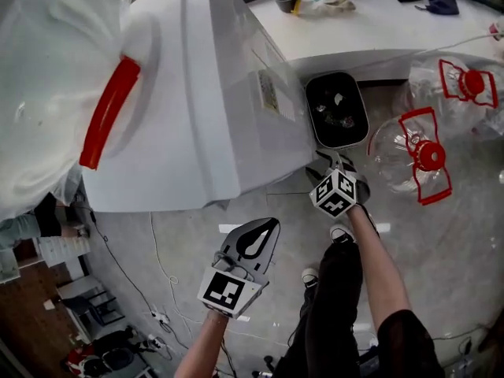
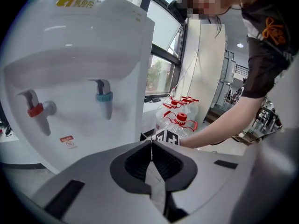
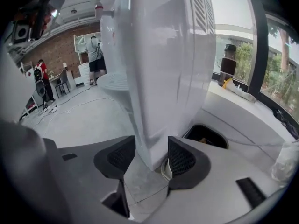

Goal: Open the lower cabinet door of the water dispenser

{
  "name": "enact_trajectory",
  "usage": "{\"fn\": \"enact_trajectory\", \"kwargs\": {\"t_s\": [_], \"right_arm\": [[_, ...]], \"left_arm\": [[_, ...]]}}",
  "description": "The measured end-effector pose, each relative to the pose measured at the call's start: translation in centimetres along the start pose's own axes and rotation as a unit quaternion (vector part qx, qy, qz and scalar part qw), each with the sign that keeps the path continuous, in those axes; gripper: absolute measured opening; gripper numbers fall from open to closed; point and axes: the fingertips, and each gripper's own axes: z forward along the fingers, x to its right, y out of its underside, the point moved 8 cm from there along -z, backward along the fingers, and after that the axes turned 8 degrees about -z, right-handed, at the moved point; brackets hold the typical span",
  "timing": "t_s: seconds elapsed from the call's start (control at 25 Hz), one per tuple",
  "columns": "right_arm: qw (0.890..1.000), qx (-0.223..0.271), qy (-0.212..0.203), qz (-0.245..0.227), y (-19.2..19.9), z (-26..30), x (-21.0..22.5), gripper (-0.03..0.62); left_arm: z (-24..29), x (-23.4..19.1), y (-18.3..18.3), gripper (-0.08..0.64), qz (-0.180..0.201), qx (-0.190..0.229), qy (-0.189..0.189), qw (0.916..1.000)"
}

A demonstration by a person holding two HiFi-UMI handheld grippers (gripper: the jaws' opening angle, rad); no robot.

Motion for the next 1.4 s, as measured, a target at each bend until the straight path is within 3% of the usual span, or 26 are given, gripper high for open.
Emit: {"fn": "enact_trajectory", "kwargs": {"t_s": [0.16,0.24,0.4,0.56,0.8,1.04,1.4], "right_arm": [[0.998,-0.026,-0.002,-0.065,-0.5,0.9,0.3,0.231],[0.997,-0.035,0.001,-0.075,-0.4,1.0,0.5,0.201],[0.998,-0.04,0.007,-0.043,-0.4,1.1,0.2,0.177],[0.999,-0.03,0.03,0.021,-0.8,0.9,-0.6,0.16],[0.997,-0.038,0.048,0.04,-0.6,0.4,-1.7,0.156],[0.998,-0.013,0.015,0.067,1.7,-2.0,-7.2,0.156],[0.995,-0.025,-0.035,0.094,2.3,-3.6,-15.8,0.147]], "left_arm": [[1.0,0.3,0.3,0.02,-0.008,0.004,0.003,1.0],[1.2,0.6,0.2,0.02,-0.006,0.011,0.008,0.9999],[0.6,0.6,0.5,0.02,-0.007,0.019,0.006,0.9998],[-0.6,0.2,1.2,0.02,-0.012,0.016,-0.005,0.9998],[-2.2,0.5,2.5,0.02,-0.014,0.014,-0.012,0.9997],[-4.0,1.0,3.5,0.02,-0.034,0.02,-0.028,0.9988],[-9.2,2.4,7.1,0.02,-0.048,0.033,-0.047,0.9972]]}}
